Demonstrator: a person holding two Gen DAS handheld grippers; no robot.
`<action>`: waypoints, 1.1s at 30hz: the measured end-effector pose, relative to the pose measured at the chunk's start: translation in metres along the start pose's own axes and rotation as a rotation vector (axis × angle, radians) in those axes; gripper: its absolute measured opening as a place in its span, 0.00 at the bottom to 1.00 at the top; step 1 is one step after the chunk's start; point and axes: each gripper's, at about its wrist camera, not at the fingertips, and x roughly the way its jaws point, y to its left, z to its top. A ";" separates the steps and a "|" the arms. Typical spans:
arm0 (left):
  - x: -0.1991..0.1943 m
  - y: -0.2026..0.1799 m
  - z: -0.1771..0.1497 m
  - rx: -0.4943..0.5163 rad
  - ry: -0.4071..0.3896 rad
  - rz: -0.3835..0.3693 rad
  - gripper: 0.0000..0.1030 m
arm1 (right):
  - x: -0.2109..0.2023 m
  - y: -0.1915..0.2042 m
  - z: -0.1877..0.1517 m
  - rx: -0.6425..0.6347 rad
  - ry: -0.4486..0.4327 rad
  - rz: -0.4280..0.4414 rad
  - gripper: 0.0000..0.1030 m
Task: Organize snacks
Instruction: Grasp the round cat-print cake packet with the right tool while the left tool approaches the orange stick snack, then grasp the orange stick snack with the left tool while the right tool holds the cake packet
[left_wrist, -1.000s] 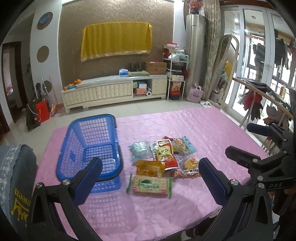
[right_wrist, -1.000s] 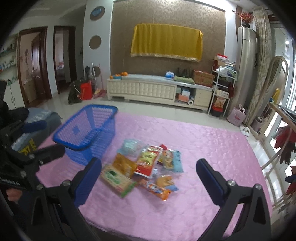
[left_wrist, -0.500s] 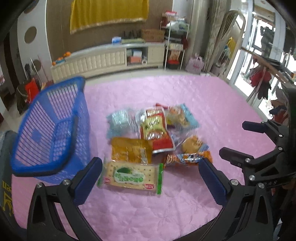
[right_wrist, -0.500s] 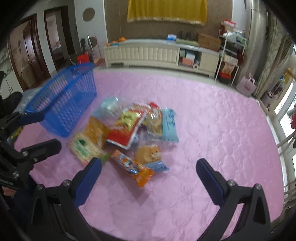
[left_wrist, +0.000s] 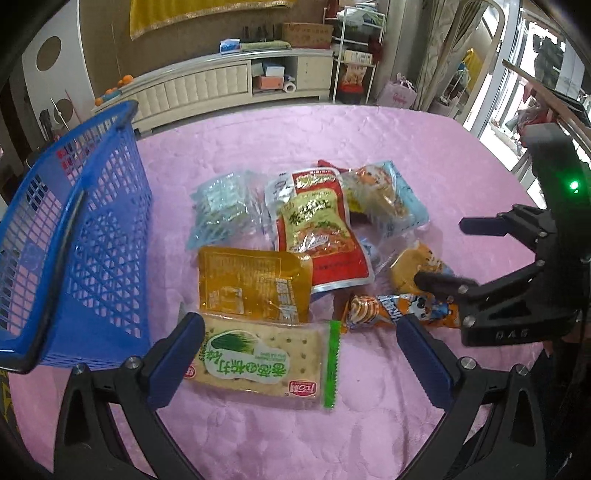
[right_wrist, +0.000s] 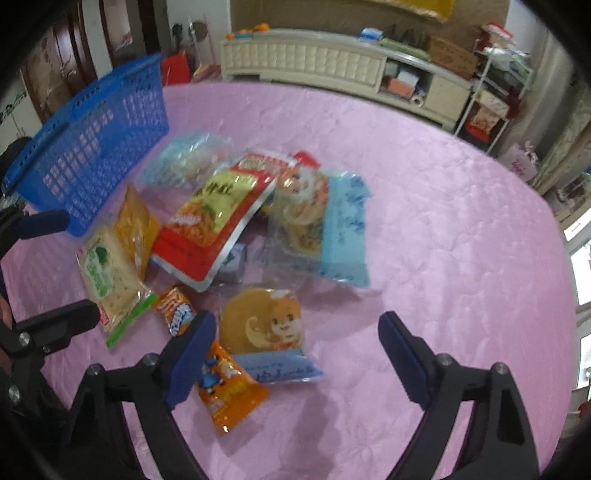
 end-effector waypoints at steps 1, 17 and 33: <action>0.000 0.001 -0.001 0.002 0.002 0.000 1.00 | 0.003 0.002 -0.001 -0.006 0.011 0.011 0.89; -0.009 0.002 -0.016 -0.047 0.034 -0.007 1.00 | 0.004 -0.004 -0.016 -0.001 0.012 0.035 0.56; 0.027 -0.059 0.006 -0.080 0.196 0.028 0.78 | -0.034 -0.035 -0.040 0.089 -0.062 0.016 0.56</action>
